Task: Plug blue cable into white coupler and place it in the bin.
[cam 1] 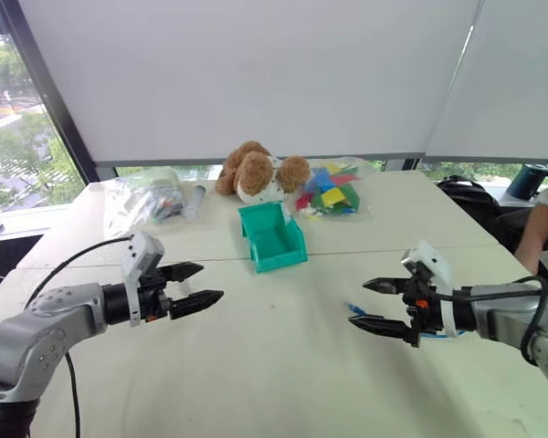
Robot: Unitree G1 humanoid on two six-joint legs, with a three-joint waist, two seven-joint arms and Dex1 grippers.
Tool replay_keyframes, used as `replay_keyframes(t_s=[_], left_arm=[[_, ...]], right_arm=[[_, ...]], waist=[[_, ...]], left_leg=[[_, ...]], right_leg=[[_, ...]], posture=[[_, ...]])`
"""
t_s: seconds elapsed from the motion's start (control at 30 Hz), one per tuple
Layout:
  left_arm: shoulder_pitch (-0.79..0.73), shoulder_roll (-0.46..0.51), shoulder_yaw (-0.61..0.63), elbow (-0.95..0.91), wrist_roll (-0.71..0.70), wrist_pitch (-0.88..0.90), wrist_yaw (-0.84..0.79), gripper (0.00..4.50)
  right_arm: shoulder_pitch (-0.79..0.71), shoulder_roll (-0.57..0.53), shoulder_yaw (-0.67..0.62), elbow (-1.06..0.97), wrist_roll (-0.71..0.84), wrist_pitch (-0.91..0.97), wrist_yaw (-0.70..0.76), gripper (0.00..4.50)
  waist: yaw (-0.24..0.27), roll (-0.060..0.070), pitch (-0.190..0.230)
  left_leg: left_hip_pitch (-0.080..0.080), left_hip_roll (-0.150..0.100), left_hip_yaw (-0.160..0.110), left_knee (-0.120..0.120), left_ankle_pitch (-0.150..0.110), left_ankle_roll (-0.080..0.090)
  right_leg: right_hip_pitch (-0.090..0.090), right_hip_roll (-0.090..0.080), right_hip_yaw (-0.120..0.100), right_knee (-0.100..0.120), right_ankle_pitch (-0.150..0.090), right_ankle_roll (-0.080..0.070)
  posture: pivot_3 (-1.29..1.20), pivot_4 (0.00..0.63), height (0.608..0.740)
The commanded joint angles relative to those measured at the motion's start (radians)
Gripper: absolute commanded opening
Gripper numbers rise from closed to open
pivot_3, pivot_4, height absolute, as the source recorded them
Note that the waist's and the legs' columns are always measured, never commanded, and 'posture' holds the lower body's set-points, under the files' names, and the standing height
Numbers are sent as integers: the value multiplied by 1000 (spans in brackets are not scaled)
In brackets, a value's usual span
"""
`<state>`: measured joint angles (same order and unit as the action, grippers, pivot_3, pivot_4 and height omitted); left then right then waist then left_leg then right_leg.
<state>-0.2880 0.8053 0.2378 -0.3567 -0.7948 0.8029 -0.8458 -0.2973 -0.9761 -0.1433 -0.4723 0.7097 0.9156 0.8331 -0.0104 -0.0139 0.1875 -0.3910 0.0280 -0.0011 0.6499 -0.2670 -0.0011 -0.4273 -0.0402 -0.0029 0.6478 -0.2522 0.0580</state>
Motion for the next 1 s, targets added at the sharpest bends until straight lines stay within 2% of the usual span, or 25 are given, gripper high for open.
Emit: replay_keyframes(t_s=[0.03, 0.23, 0.53, 0.73, 1.0], left_arm=[[-8, 10, 8, -9, -1, -13, -11, 4500], [-32, 0, 7, 0, -19, -3, -7, 4500], [-28, -13, -23, 2, 3, -26, -10, 4500], [-27, -36, -61, -7, 24, -39, -9, 4500], [-49, -57, -101, 0, 47, -51, -11, 4500]], right_arm=[[-3, -10, -33, -23, -4, -12, -4, 4488], [4, -10, -41, -29, 4, 1, -22, 4488], [54, -22, -12, 18, -94, -61, -18, 4488], [113, -14, 22, 150, -201, -193, 34, 4488], [118, 29, 114, 432, -359, -455, 129, 4488]], waist=[[0, 0, 0], [0, 0, 0], [0, 0, 0], [1, 0, 0], [-2, 0, 0]], left_leg=[[0, 0, 0, 0, 0, 0], [0, 0, 0, 0, 0, 0], [0, 0, 0, 0, 0, 0], [0, 0, 1, 0, 0, 0], [0, -1, 1, 1, 0, 0]], right_leg=[[0, 0, 0, 0, 0, 0], [0, 0, 0, 0, 0, 0], [0, 0, 0, 0, 0, 0], [0, 0, 0, 0, 0, 0], [1, 0, 0, 0, 0, 0]], posture=[[0, 150, 740], [0, 150, 740], [0, 150, 740], [0, 150, 740], [0, 150, 740]])
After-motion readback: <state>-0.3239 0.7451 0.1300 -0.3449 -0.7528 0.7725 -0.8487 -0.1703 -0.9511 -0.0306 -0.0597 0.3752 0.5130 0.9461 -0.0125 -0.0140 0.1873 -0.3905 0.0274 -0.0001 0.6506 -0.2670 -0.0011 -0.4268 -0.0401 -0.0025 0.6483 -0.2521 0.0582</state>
